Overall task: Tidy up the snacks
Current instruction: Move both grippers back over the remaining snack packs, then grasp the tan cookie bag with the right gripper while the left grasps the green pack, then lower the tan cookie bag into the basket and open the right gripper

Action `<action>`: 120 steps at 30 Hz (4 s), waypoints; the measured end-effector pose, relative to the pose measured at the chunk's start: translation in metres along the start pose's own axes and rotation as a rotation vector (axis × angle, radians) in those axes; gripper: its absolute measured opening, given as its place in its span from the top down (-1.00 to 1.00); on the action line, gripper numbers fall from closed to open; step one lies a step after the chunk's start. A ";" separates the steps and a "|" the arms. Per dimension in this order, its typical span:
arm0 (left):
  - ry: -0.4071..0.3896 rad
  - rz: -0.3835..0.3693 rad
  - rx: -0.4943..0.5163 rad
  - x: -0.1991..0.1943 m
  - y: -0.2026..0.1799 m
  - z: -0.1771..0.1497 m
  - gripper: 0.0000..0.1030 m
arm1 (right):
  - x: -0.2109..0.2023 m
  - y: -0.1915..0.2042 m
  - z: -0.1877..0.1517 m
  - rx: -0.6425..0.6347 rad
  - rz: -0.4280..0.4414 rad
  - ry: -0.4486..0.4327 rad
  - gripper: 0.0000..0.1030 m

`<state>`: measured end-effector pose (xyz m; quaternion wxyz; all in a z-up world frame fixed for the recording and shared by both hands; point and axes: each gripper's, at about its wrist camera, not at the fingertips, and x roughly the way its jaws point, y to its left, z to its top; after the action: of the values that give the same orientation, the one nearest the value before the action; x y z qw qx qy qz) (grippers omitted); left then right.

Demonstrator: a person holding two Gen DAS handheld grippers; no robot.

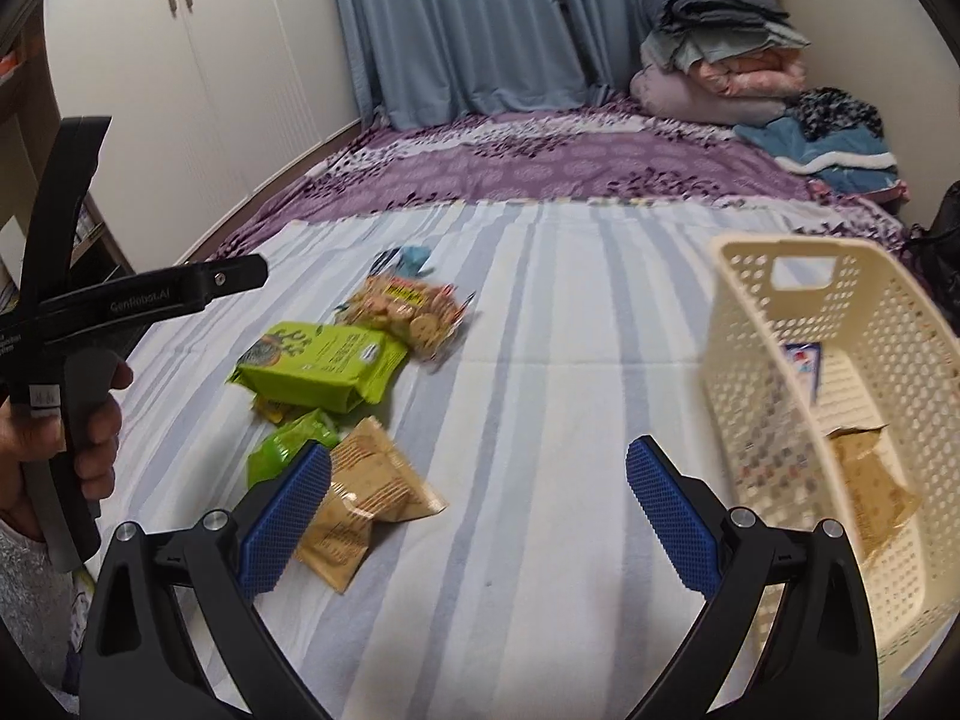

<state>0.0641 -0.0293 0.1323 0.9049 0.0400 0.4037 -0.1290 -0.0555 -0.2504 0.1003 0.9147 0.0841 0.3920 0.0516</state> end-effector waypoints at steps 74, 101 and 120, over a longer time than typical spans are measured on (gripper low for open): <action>0.250 -0.050 0.081 0.051 0.002 -0.098 -0.95 | 0.121 0.013 -0.003 -0.102 0.043 0.204 -0.42; 0.221 -0.119 0.130 0.054 -0.020 -0.105 -0.29 | 0.108 0.001 -0.007 -0.066 0.003 0.161 -0.22; 0.167 -0.133 0.153 0.030 -0.033 -0.095 -0.24 | 0.071 0.001 0.005 -0.036 0.022 0.076 -0.20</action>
<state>0.0059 -0.0504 0.0475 0.8519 0.0928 0.4682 -0.2154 -0.0027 -0.2389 0.0533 0.8998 0.0700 0.4245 0.0720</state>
